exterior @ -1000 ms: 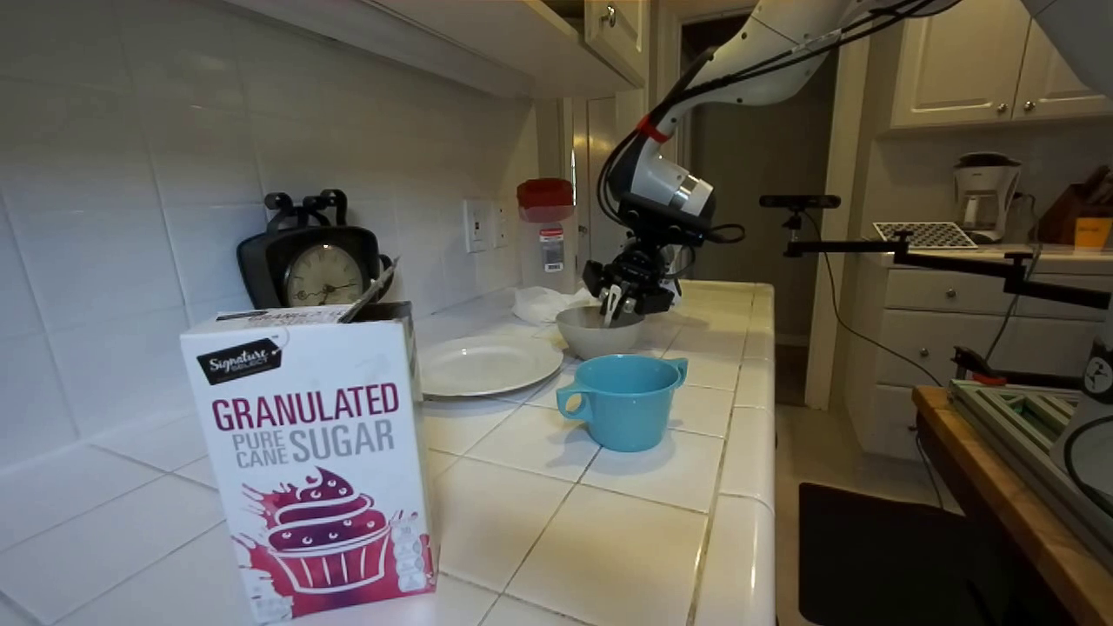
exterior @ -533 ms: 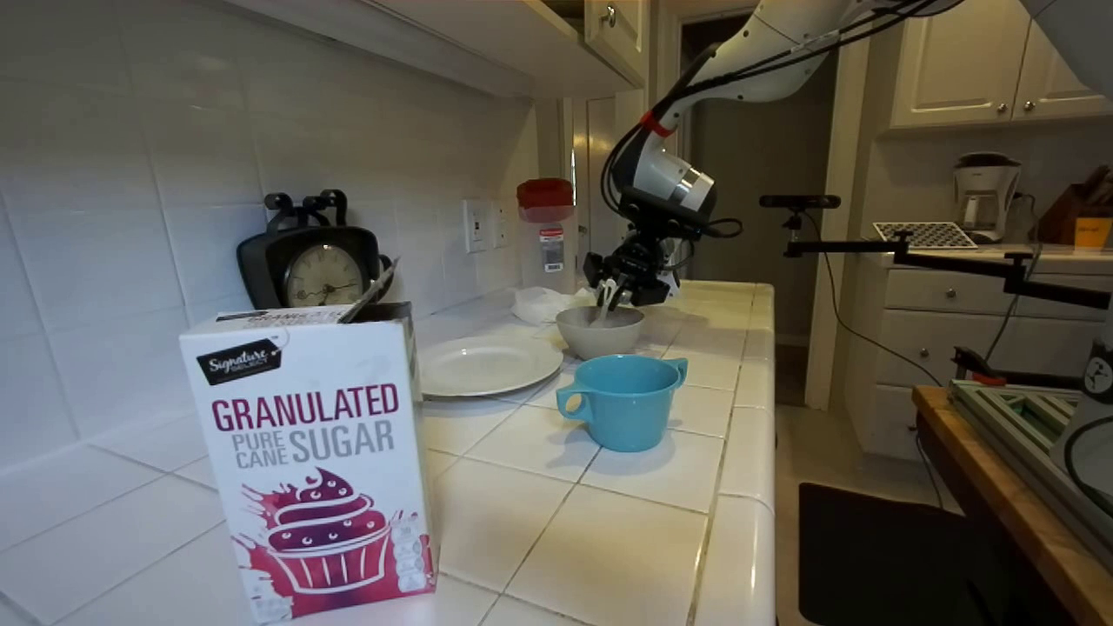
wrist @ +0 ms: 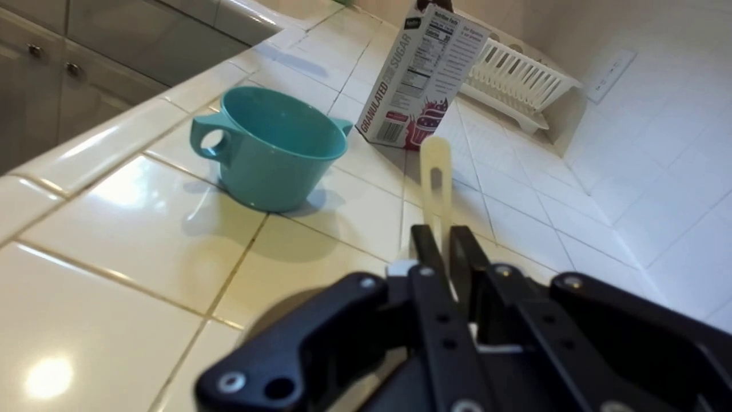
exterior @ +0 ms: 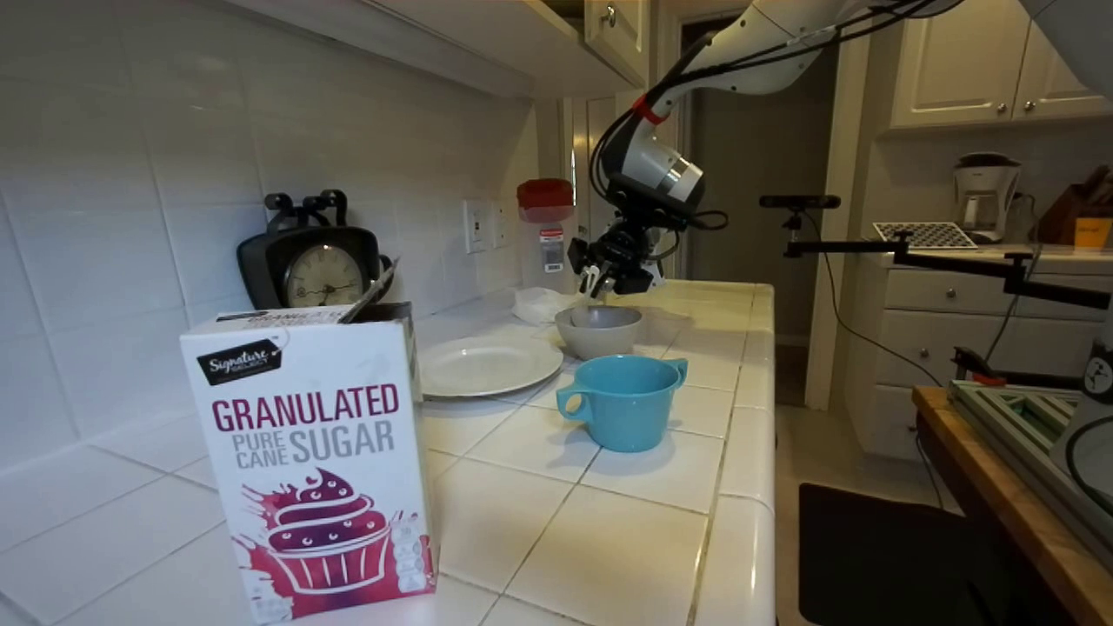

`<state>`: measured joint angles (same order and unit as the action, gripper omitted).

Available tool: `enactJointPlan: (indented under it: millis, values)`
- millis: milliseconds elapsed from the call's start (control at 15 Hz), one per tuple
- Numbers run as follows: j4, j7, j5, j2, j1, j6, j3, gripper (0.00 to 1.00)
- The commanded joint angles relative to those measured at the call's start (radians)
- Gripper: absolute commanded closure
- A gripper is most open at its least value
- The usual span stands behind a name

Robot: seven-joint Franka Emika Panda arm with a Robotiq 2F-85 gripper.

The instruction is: Use the plastic spoon to stir the contents of the ceramic bowl

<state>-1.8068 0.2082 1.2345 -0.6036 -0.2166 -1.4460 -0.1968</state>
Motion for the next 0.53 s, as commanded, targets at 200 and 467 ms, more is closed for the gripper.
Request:
enactJointPlan:
  millis: [200,467]
  values:
    - [0.026,0.011,0.014,-0.035,0.012,0.016,0.043,0.97]
    - [0.005,0.006,0.013,-0.036,0.017,0.022,0.052,0.97]
